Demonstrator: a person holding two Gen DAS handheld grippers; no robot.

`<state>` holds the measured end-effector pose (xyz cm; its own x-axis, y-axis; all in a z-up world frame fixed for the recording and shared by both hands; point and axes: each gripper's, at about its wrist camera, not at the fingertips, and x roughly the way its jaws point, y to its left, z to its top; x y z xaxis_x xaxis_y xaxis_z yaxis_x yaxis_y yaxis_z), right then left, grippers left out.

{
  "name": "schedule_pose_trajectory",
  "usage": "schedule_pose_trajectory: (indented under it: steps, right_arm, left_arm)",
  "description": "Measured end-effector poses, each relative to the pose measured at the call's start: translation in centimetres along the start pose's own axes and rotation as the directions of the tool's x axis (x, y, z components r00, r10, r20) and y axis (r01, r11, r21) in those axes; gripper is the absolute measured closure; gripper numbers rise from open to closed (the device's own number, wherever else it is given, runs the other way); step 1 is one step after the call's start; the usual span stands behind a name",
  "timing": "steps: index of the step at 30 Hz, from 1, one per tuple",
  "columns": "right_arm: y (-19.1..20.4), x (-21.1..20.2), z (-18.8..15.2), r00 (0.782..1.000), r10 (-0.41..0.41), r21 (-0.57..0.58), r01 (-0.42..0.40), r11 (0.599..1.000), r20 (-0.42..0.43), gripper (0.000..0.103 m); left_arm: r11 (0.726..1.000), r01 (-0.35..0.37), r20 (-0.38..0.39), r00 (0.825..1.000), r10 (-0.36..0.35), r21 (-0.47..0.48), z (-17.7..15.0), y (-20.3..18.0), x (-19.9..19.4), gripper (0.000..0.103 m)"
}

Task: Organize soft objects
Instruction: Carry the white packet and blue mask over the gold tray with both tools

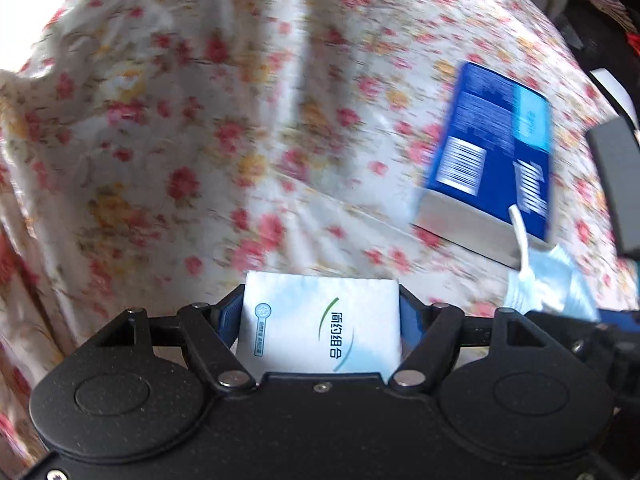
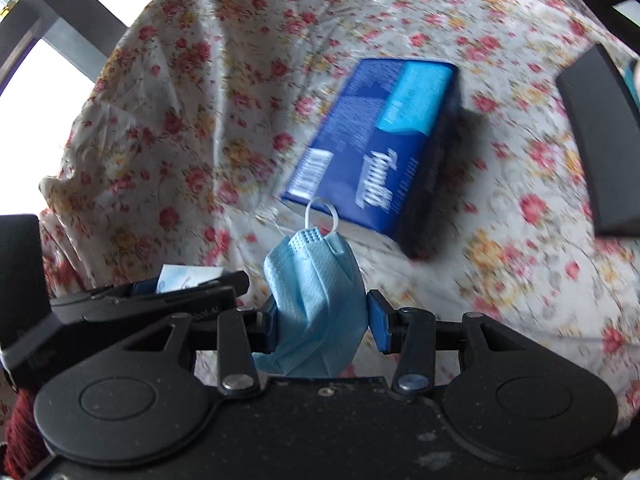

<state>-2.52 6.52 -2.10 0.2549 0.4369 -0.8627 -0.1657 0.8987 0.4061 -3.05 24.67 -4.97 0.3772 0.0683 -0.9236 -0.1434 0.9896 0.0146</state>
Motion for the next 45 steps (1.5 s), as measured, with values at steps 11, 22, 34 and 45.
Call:
schedule_pose_trajectory:
  steps: [11,22,34,45]
  right_arm:
    - [-12.1,-6.9,-4.5,0.990,-0.111,0.257,0.086,0.963,0.084,0.060]
    - [-24.2,-15.2,-5.7,0.927,-0.323,0.491,0.196,0.849,0.189,0.060]
    - [-31.4,-19.9,-1.2,0.851,-0.465,0.571,0.260,0.779,0.246,0.060]
    - [-33.6,-21.1,1.2,0.832,-0.494,0.579,0.279,0.766,0.253,0.059]
  left_arm:
    - [0.963,0.182,-0.033,0.983,-0.179,0.199,-0.1,-11.9,-2.6,0.034]
    - [0.876,0.328,-0.007,0.937,-0.348,0.355,1.7,-23.7,-5.0,0.034]
    - [0.836,0.408,-0.057,0.907,-0.418,0.368,2.0,-31.6,-3.8,0.034]
    - [0.835,0.441,-0.127,0.897,-0.423,0.330,-0.1,-35.5,-1.9,0.034]
